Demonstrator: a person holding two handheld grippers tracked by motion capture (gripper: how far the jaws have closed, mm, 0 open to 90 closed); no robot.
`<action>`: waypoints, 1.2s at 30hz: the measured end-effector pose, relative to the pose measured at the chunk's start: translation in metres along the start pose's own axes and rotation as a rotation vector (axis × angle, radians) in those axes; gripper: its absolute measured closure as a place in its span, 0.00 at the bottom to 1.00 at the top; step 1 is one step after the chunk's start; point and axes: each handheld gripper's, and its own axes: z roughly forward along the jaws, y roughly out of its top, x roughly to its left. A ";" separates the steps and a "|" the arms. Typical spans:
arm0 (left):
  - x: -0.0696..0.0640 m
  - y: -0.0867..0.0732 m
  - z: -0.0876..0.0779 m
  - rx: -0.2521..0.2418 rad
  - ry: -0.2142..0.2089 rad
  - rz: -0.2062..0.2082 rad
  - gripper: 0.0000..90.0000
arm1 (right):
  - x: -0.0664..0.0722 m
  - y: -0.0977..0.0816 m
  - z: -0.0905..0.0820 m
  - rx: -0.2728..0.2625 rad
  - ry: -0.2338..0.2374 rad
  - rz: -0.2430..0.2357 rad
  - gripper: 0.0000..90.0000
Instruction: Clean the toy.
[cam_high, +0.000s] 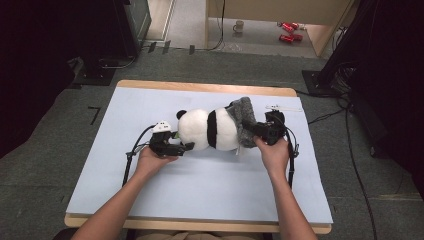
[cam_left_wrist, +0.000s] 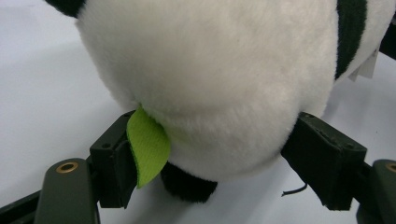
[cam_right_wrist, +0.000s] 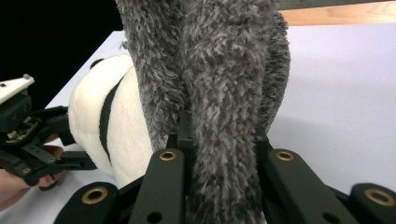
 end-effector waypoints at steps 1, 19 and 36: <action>-0.001 0.000 0.000 -0.002 0.002 -0.002 0.27 | 0.000 0.000 0.000 0.000 0.000 0.002 0.84; -0.015 0.010 -0.018 0.045 -0.037 -0.091 0.73 | 0.006 0.002 -0.012 0.013 0.050 0.025 0.85; -0.042 0.004 -0.030 0.051 0.039 -0.110 0.66 | 0.058 0.014 -0.029 0.014 0.046 -0.088 0.84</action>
